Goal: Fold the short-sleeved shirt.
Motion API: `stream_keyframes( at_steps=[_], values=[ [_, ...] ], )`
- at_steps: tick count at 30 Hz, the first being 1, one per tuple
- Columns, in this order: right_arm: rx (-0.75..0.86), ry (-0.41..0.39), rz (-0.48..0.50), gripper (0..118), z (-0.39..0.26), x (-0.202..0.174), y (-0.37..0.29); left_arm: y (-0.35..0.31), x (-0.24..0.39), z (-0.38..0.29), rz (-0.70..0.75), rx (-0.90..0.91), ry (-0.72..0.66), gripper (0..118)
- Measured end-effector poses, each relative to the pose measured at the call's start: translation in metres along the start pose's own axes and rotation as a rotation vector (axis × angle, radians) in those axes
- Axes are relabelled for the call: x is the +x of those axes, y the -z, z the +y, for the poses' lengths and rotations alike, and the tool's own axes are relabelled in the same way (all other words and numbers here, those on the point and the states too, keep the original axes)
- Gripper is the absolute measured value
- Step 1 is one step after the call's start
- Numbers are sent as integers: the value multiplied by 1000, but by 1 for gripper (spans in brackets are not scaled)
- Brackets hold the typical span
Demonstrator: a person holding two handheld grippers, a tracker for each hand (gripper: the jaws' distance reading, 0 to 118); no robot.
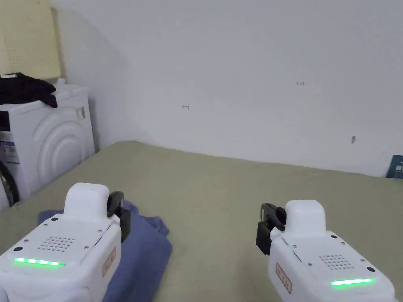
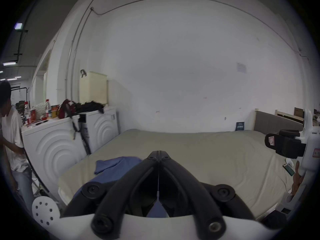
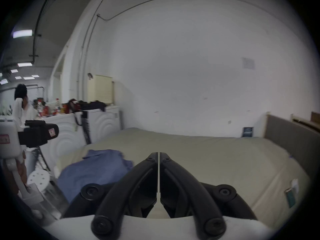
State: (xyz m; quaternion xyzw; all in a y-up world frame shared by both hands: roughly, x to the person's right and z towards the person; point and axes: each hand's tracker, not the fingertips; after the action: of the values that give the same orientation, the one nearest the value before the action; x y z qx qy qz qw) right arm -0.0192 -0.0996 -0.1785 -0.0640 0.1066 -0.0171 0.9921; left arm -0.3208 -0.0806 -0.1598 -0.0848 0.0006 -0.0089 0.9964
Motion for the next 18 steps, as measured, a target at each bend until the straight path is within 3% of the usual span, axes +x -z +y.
stream_keyframes(
  at_steps=[5,14,15,16,17,18],
  values=[
    [-68,-15,77,4,-25,-34,29,27,-42,-10,5,-174,12,0],
    [-216,-59,109,4,-77,-40,83,179,-88,-86,-72,-591,-96,0],
    [-235,-66,107,4,-83,-40,91,199,-92,-98,-102,-615,-121,9],
    [-255,-71,106,4,-88,-39,100,218,-93,-108,-111,-635,-140,42],
    [-269,-73,109,4,-92,-38,106,232,-93,-116,-97,-635,-144,86],
    [-288,-74,110,4,-97,-36,114,250,-93,-125,-99,-640,-150,99]
  ],
)
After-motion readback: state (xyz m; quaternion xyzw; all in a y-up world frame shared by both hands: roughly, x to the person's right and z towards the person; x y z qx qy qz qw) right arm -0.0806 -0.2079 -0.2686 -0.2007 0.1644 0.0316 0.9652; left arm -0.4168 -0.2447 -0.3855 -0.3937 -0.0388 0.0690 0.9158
